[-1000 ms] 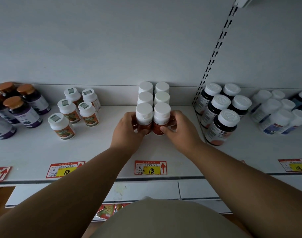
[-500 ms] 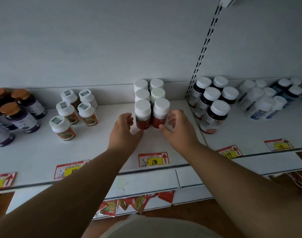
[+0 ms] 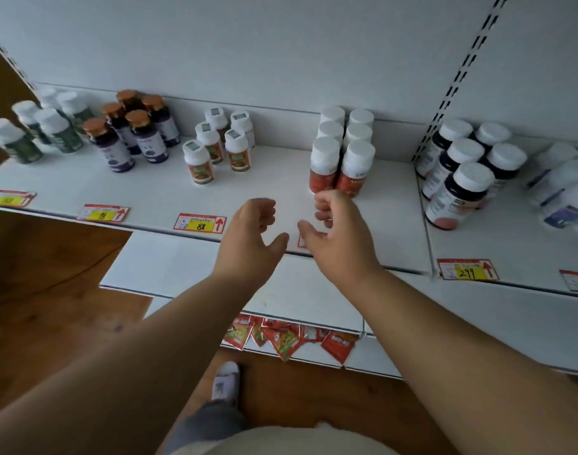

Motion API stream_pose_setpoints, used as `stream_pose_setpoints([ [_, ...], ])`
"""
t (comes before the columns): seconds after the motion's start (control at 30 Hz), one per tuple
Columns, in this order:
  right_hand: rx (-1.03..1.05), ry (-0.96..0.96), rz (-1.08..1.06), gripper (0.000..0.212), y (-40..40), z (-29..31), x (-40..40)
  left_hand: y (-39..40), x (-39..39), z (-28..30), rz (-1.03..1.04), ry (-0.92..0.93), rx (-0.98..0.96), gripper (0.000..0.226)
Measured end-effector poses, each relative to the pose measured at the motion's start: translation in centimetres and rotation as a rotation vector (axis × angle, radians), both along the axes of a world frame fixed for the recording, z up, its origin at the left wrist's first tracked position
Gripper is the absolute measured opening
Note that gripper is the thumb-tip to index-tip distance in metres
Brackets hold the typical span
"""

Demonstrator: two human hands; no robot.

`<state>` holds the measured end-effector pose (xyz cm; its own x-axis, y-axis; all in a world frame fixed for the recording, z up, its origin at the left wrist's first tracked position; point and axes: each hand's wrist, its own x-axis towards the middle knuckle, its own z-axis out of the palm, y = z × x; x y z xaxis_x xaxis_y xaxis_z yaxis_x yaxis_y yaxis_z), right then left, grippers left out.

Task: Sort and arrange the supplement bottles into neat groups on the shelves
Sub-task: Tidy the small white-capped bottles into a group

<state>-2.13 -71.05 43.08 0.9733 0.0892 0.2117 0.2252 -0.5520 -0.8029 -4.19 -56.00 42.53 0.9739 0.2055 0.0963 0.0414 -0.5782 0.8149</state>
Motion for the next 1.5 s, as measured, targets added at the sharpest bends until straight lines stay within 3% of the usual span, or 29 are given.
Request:
stream_pose_setpoints([
  [0.3, -0.064, 0.007, -0.05, 0.039, 10.7, -0.5, 2.1, 12.0, 1.4, -0.5, -0.028, -0.022, 0.021, 0.05],
  [0.5, -0.05, 0.108, -0.152, 0.037, 18.1, -1.0, 4.6, 20.2, 4.9, -0.5, -0.112, 0.011, 0.172, 0.047],
  [0.7, -0.144, 0.107, -0.218, 0.036, 17.2, -1.1, 8.5, 20.6, 9.7, -1.3, -0.105, 0.087, 0.153, 0.055],
  [0.87, -0.182, 0.079, -0.249, 0.054, 16.3, -2.4, 13.8, 18.8, 13.8, -1.9, 0.028, 0.208, -0.041, 0.076],
  [0.97, -0.176, 0.07, -0.196, 0.045, 16.7, -3.1, 16.7, 18.2, 15.6, -2.1, 0.034, 0.176, -0.036, 0.066],
  [1.07, -0.17, 0.08, -0.178, 0.04, 17.0, -3.4, 18.4, 18.4, 17.0, -2.2, 0.003, 0.139, 0.031, 0.054],
  [1.17, -0.16, 0.09, -0.178, 0.039, 17.2, -3.6, 19.0, 19.1, 18.2, -2.6, -0.051, 0.148, 0.011, 0.069],
  [1.23, -0.156, 0.078, -0.2, 0.037, 17.3, -3.5, 19.3, 19.6, 18.9, -2.6, -0.161, 0.166, 0.018, 0.074],
  [1.33, -0.125, 0.115, -0.221, 0.039, 17.5, -3.6, 19.6, 20.4, 19.7, -1.9, -0.341, 0.152, 0.027, 0.063],
  [1.37, -0.105, 0.135, -0.22, 0.04, 17.6, -3.6, 19.6, 20.7, 20.1, -1.9, -0.372, 0.156, 0.018, 0.067],
  [1.5, -0.046, 0.171, -0.205, 0.05, 17.6, -3.6, 20.0, 21.6, 21.3, -1.9, -0.436, 0.321, -0.169, 0.118],
])
